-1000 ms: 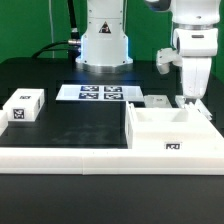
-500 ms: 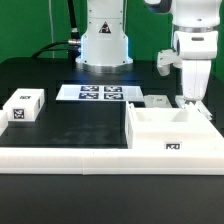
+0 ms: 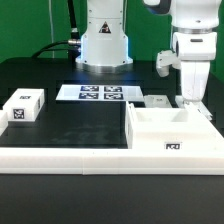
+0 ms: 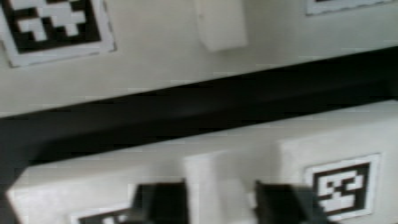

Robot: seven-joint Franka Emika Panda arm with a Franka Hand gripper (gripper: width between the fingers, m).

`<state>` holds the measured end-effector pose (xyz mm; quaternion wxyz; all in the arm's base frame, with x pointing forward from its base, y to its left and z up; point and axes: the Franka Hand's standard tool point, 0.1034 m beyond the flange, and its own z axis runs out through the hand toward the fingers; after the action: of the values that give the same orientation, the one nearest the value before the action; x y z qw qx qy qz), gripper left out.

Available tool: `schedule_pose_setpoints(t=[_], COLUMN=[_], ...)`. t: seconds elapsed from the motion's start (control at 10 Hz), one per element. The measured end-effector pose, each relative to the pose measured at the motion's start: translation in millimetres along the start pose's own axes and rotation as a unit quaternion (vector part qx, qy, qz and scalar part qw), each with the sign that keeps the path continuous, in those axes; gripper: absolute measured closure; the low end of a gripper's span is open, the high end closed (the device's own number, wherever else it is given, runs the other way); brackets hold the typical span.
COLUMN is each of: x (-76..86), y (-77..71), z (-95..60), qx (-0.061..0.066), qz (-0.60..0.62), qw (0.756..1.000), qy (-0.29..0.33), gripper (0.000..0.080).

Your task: Assemble cabinet

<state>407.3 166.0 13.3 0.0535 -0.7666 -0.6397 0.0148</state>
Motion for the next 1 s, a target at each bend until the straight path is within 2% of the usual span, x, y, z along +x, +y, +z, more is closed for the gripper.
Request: schedule_pose_setpoints(t=[0.1,0.8,1.0], x=[0.4,0.4,-11.1], y=[1.6,2.8,3.8], z=[-1.4,-2.8,-22.7], qx=[-0.003,-0.005,-0.007], qz=[0.0,0.001,0.004], qw=[1.0,1.0,1.0], qy=[0.002,0.002,-0.011], gripper=[0.0731,0.073,0.0729])
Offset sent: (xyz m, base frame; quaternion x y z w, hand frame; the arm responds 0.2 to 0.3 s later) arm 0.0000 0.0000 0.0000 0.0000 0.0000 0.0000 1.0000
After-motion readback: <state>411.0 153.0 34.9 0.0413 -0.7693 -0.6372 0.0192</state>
